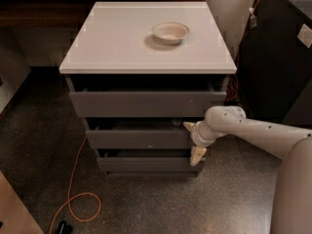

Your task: Pick 7up can from middle drawer and place on counter

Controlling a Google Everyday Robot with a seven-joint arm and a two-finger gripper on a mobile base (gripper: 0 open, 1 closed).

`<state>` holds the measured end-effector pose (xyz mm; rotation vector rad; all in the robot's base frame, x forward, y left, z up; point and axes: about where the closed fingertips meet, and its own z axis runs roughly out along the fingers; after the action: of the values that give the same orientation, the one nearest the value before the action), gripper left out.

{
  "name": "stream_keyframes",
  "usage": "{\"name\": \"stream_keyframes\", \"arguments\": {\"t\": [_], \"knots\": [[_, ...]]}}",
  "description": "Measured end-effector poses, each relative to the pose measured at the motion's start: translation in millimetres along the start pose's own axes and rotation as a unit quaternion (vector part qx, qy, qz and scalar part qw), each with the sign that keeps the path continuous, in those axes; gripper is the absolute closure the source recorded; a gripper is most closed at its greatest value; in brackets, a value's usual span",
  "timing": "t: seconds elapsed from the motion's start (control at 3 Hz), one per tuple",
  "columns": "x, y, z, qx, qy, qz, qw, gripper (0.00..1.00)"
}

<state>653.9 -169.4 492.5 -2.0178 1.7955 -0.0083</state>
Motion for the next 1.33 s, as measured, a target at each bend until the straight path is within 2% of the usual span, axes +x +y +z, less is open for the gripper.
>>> {"name": "stream_keyframes", "arguments": {"t": [0.33,0.67,1.0,1.33], "knots": [[21.2,-26.3,25.7,0.020,-0.008,0.013,0.9997,0.00],[28.6,-39.1,43.7,0.037,-0.017,0.022,0.9989,0.00],[33.3,-41.7,59.0,0.048,-0.017,0.030,0.9982,0.00],[38.7,-50.2,69.7,0.046,-0.011,0.044,0.9979,0.23]]}}
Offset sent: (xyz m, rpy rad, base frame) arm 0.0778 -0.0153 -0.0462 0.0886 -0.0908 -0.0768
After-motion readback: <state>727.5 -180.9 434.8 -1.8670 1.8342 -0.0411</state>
